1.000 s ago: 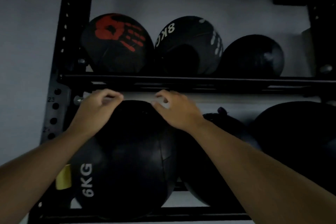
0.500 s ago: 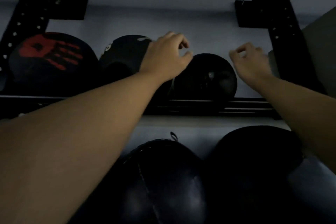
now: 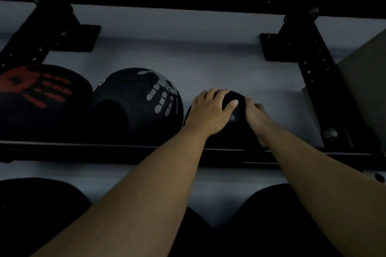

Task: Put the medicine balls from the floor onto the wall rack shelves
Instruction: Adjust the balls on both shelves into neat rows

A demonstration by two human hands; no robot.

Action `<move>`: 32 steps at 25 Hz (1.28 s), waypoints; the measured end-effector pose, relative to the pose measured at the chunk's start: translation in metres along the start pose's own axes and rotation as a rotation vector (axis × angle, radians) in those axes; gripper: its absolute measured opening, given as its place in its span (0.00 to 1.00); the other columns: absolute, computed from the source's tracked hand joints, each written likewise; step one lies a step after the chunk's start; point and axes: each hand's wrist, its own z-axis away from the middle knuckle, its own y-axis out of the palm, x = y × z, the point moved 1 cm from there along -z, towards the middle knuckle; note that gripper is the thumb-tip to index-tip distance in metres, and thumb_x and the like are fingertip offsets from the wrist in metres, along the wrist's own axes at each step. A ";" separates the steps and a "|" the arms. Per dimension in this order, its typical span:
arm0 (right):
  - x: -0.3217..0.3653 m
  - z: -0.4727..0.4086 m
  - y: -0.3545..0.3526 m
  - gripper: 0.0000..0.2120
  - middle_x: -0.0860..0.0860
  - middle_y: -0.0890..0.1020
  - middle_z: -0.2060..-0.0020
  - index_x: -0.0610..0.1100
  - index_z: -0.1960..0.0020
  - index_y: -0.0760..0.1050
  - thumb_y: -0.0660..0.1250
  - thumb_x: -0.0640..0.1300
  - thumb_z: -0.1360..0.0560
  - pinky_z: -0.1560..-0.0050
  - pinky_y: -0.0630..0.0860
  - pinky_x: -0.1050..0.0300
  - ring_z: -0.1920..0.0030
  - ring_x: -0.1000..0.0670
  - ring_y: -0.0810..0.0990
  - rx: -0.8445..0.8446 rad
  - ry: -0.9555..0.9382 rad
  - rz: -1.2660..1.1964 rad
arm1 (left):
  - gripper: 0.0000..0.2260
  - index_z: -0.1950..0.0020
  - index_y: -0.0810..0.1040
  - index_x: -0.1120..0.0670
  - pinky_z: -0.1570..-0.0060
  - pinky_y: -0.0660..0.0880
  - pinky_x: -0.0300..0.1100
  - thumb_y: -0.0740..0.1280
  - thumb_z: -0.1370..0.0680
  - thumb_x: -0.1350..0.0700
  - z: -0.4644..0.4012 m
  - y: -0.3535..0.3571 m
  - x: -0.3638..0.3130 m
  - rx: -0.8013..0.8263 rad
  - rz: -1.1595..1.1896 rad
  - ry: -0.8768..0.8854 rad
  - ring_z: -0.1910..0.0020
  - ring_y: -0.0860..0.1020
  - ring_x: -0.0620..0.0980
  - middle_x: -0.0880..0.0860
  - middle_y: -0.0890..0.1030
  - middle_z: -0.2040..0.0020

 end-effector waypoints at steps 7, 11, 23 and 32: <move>0.008 -0.001 0.012 0.39 0.39 0.71 0.24 0.49 0.19 0.63 0.49 0.71 0.22 0.37 0.73 0.46 0.31 0.36 0.75 -0.049 -0.078 0.019 | 0.27 0.15 0.61 0.51 0.16 0.53 0.58 0.52 0.12 0.42 0.000 -0.002 0.015 -0.025 0.055 -0.004 0.15 0.57 0.59 0.55 0.62 0.15; 0.001 -0.005 0.007 0.41 0.38 0.71 0.24 0.46 0.19 0.62 0.49 0.72 0.22 0.29 0.72 0.40 0.29 0.36 0.74 -0.007 -0.118 0.044 | 0.26 0.16 0.63 0.47 0.16 0.51 0.62 0.53 0.13 0.41 0.004 0.006 0.016 -0.067 0.093 -0.028 0.15 0.56 0.57 0.52 0.62 0.15; 0.074 0.020 0.045 0.23 0.36 0.75 0.29 0.46 0.27 0.73 0.52 0.56 0.14 0.31 0.68 0.49 0.30 0.36 0.74 -0.020 -0.503 0.276 | 0.25 0.17 0.66 0.46 0.17 0.51 0.61 0.54 0.13 0.42 0.019 -0.099 0.067 -0.182 -0.346 -0.028 0.16 0.62 0.58 0.51 0.68 0.17; 0.126 0.079 0.202 0.32 0.40 0.53 0.16 0.59 0.15 0.49 0.45 0.68 0.17 0.20 0.53 0.35 0.18 0.32 0.54 0.017 -0.338 0.250 | 0.29 0.12 0.52 0.42 0.16 0.47 0.63 0.48 0.13 0.36 0.038 -0.159 0.179 0.009 -0.129 -0.160 0.12 0.47 0.57 0.49 0.50 0.10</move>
